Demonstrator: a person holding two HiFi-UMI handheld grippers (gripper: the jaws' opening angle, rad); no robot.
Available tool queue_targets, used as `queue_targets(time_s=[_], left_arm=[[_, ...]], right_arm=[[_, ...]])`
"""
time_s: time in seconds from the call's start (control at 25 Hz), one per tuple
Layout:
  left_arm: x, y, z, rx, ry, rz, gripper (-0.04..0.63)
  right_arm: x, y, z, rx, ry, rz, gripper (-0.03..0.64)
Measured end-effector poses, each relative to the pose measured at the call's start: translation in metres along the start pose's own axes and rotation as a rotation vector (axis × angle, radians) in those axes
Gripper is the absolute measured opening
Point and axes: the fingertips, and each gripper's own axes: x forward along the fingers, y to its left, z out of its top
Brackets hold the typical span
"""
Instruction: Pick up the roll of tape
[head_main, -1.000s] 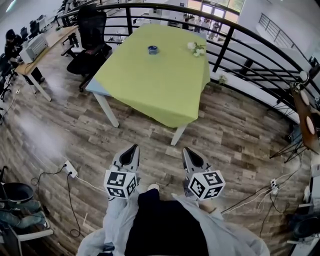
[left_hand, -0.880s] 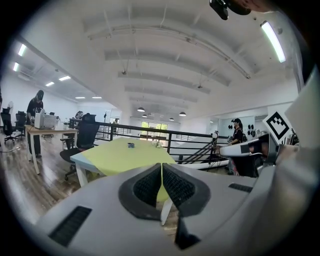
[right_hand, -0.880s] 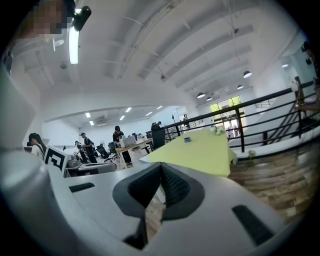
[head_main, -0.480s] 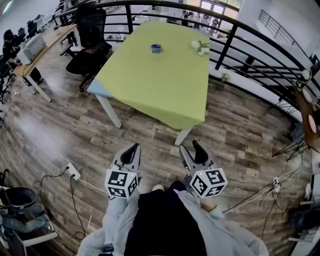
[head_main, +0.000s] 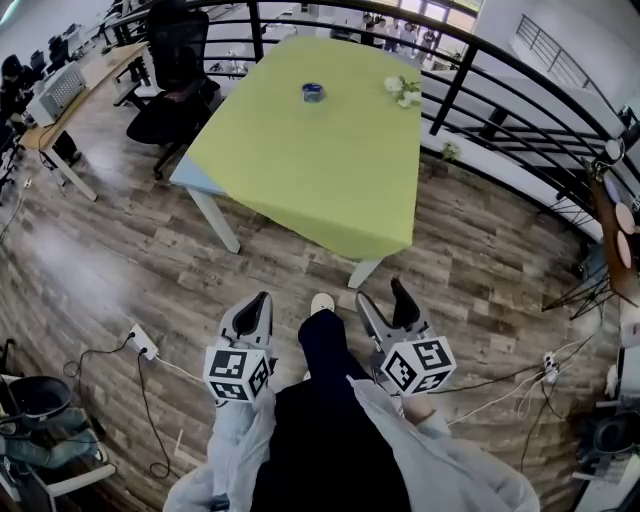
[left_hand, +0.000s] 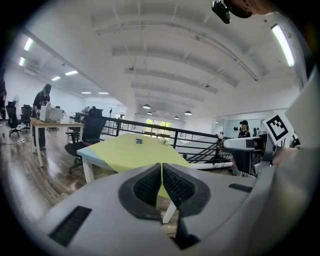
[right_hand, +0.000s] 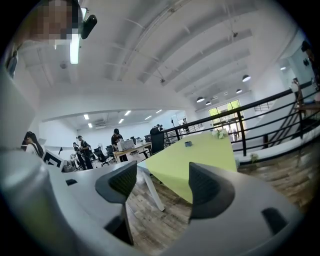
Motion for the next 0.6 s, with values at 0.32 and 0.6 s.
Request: queue_targets(time_s=[0.32,0.6], left_arm=[[0.043,0.022,0.011,-0.002,0.008,0.024,0.021],[0.098,0.029,0.03,0.006,0.004,0.01,0.021]], right_arm=[[0.048,-0.018,0.014,0.013,0.007,0.038,0.325],[0.098,-0.036,0.031,0.037,0.009,0.066,0.324]])
